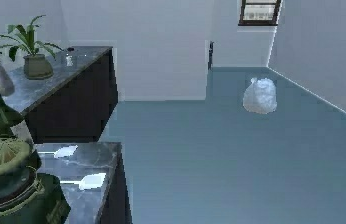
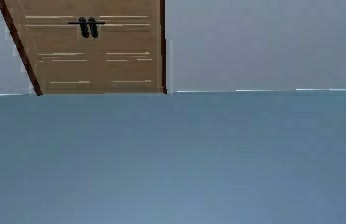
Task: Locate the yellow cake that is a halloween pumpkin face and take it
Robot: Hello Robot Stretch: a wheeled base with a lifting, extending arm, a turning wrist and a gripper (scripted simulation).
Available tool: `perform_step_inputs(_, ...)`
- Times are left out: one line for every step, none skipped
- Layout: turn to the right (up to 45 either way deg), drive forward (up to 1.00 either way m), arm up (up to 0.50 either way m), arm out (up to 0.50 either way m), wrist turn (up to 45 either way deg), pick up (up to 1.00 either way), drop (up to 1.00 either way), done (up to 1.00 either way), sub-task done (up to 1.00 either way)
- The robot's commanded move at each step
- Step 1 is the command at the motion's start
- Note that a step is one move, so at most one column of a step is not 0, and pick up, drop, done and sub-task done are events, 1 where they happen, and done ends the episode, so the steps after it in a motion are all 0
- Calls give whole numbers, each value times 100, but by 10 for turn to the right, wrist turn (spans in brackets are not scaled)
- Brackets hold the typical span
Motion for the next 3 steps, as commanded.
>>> perform_step_inputs(0, 85, 0, 0, 0, 0, 0, 0, 0)
perform_step_inputs(-390, 0, 0, 0, 0, 0, 0, 0, 0)
perform_step_inputs(0, 20, 0, 0, 0, 0, 0, 0, 0)
